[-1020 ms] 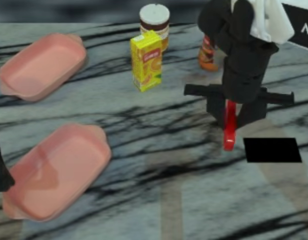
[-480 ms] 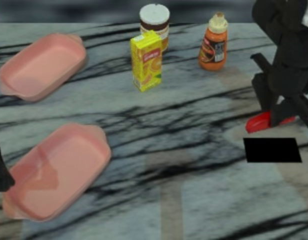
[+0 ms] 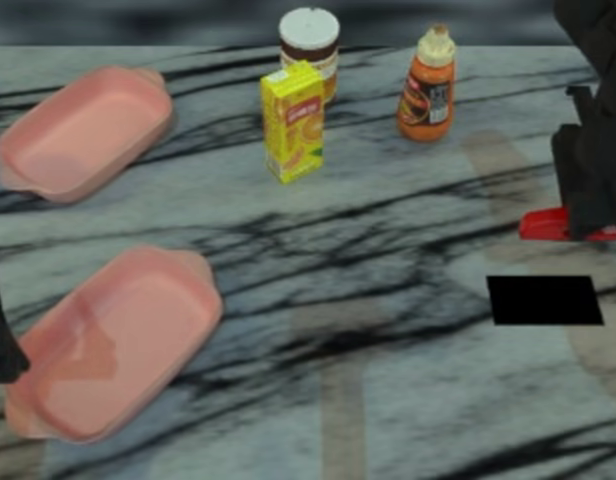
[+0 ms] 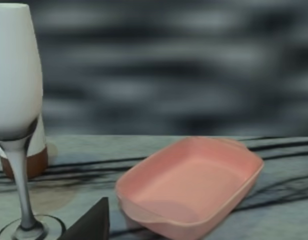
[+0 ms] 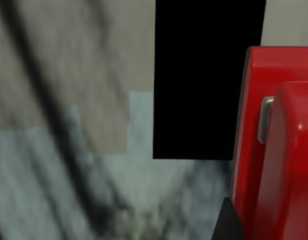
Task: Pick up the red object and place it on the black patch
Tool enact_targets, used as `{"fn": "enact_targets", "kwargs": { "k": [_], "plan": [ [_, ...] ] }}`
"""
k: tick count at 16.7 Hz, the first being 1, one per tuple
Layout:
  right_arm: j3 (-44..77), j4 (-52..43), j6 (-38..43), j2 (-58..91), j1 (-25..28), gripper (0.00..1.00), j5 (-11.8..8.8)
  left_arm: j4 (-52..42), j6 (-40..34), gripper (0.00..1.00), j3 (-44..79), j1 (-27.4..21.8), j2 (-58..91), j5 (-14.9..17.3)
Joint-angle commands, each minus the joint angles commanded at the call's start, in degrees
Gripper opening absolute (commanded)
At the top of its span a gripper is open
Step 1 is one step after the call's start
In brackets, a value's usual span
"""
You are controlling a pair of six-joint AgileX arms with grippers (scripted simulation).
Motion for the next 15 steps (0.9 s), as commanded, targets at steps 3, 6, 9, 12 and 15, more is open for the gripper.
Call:
{"fn": "enact_targets", "kwargs": {
  "k": [3, 6, 9, 12, 15],
  "plan": [
    [0.16, -0.01, 0.00, 0.23, 0.29, 0.00, 0.00, 0.00, 0.00, 1.00, 0.00, 0.00, 0.00, 0.00],
    [-1.54, 2.25, 0.04, 0.87, 0.20, 0.00, -0.03, 0.00, 0.00, 1.00, 0.00, 0.00, 0.00, 0.00],
    [-6.28, 9.61, 0.21, 2.99, 0.00, 0.00, -0.01, 0.00, 0.00, 1.00, 0.00, 0.00, 0.00, 0.00],
    [-11.56, 17.67, 0.17, 5.46, 0.04, 0.00, 0.05, 0.00, 0.00, 1.00, 0.00, 0.00, 0.00, 0.00],
    [-14.13, 20.83, 0.18, 6.70, 0.09, 0.00, 0.04, 0.00, 0.00, 1.00, 0.00, 0.00, 0.00, 0.00]
  ]
}}
